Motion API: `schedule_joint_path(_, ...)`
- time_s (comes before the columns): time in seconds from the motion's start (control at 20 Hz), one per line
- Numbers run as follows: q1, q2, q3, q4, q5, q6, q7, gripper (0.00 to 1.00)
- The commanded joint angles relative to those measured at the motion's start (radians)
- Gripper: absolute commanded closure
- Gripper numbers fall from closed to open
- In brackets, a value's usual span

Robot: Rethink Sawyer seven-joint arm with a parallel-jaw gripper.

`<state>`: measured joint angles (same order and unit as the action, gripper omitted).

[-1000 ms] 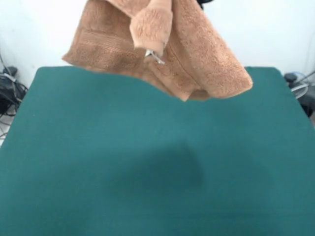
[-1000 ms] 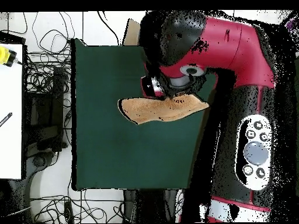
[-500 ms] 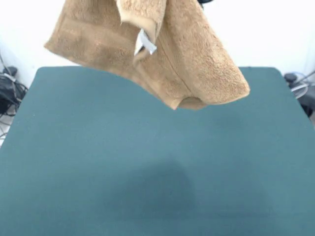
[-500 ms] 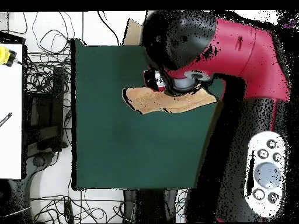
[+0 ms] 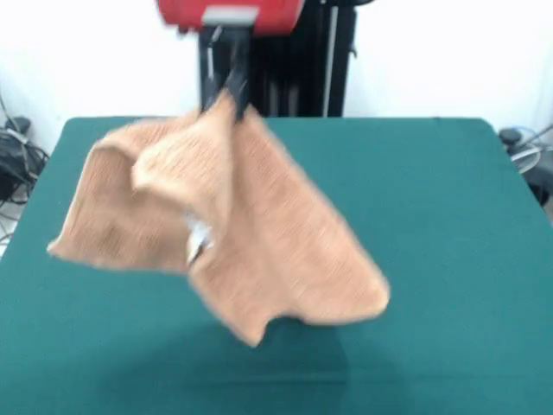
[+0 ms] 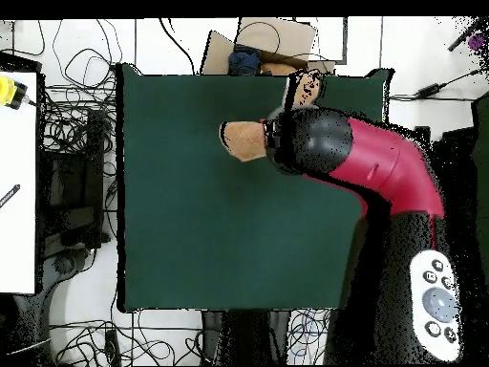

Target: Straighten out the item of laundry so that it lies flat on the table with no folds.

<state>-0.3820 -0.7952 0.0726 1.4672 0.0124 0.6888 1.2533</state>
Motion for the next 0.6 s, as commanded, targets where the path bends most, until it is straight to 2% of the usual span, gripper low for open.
schedule_joint_path(0.05, -0.050, 0.049, 0.063, 0.361, 0.038, -0.199, 0.218, 1.00)
schedule_joint_path(0.25, -0.067, 0.066, 0.080, 0.395, 0.046, -0.274, 0.216, 1.00)
schedule_joint_path(0.6, -0.034, 0.048, 0.046, 0.382, 0.053, -0.242, 0.226, 1.00)
